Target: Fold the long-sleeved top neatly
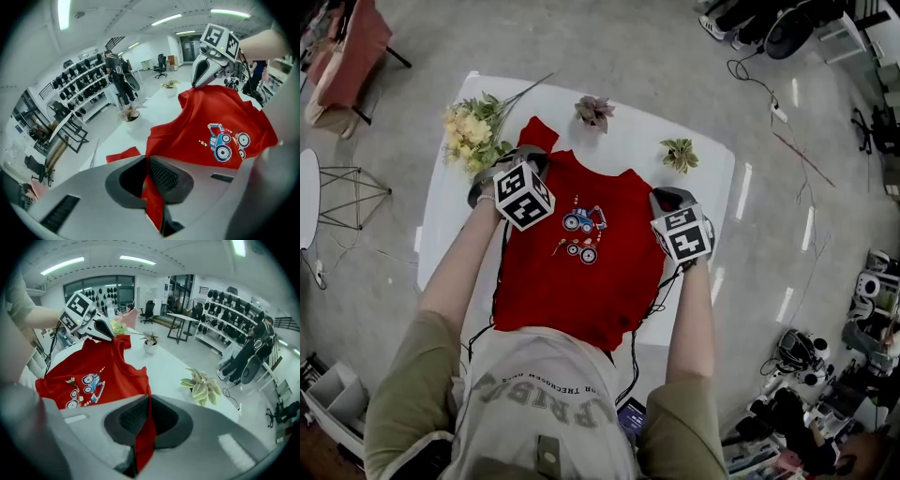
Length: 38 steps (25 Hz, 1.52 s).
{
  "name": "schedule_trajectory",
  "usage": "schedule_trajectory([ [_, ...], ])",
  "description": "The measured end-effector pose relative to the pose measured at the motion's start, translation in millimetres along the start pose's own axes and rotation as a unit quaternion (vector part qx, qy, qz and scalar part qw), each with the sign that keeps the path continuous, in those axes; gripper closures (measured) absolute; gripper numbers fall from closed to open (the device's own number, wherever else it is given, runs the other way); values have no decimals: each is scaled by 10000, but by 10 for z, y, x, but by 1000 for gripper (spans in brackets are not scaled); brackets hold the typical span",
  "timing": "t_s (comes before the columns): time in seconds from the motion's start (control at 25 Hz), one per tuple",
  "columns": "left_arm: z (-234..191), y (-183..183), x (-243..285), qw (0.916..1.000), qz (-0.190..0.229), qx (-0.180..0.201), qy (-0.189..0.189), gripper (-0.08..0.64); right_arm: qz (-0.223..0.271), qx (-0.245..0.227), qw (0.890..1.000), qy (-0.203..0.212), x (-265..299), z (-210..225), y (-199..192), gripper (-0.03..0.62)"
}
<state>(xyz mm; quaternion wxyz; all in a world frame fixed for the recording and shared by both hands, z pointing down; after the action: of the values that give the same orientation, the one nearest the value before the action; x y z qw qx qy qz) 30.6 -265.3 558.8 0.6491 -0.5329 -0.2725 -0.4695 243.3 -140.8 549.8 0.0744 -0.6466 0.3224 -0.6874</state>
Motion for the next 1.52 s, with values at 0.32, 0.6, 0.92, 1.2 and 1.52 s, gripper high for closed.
schedule_trajectory([
  [0.32,79,-198,374,9985,-394,-253,-273,526,-430,447,9977,-266,401,51,-161,564],
  [0.6,-34,-174,-254,9895,426,-1339,352,331,575,766,9954,-44,-182,34,42,348],
  [0.92,1756,-448,-1504,9923,779,-798,-544,317,1463,519,9853,711,-1396,-662,-609,348],
  [1.2,3128,-1054,-1661,9923,44,-1183,-368,296,1184,-81,9794,1634,-1624,-1852,-1553,348],
  [1.52,3170,-1691,-1602,9919,-586,-1081,317,298,1015,-236,9817,1595,-1443,-2817,-1651,350],
])
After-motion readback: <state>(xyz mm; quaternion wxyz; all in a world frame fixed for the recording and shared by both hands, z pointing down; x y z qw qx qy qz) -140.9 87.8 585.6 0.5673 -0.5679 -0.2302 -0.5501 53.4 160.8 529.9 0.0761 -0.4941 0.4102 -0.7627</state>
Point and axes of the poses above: the fingertips, and each gripper's own axes: x forward along the fingers, z to its right, y out of its top, the point moved 2 cm from there along -x, backward along the fingers, and after that the axes turned 2 degrees about x, right-handed, at the moved point
